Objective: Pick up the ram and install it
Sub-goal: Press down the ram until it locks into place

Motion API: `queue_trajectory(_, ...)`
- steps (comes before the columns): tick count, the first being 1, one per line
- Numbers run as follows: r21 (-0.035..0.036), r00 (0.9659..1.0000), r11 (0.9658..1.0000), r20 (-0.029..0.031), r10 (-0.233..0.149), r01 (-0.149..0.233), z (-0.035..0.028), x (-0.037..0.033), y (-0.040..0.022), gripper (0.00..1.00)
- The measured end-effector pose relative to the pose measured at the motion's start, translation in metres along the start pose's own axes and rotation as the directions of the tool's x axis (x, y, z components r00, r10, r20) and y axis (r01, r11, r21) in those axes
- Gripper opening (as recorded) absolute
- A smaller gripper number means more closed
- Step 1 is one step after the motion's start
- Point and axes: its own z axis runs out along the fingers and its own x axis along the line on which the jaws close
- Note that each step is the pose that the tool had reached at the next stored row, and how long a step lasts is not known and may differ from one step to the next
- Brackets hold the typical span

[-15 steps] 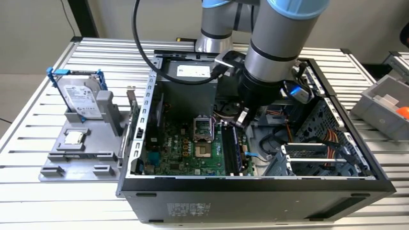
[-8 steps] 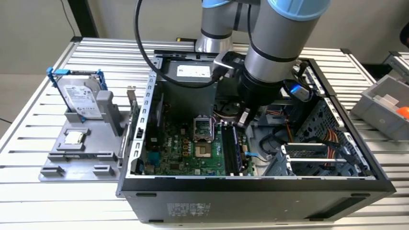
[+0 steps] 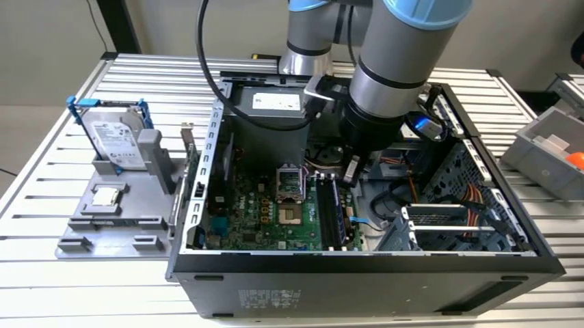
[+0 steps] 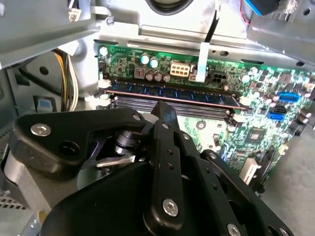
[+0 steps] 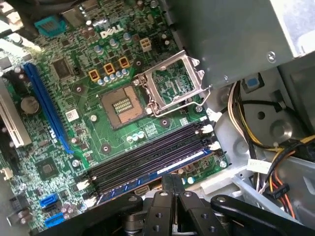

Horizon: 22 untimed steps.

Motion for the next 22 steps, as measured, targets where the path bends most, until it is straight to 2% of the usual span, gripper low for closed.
queue_trajectory(5,-0.0021,0.9984,0.9984,-0.0019,-0.057,0.057,0.0001,-0.0002,-0.0005,0.0)
queue_trajectory(9,-0.0039,0.9943,0.9943,-0.0035,-0.107,0.106,0.0003,-0.0006,-0.0015,0.0)
queue_trajectory(17,-0.0074,0.9811,0.9811,-0.0064,-0.193,0.193,0.0006,-0.001,-0.0023,0.0)
queue_trajectory(22,-0.0097,0.9685,0.9685,-0.0082,-0.249,0.249,0.001,-0.001,-0.0023,0.0)
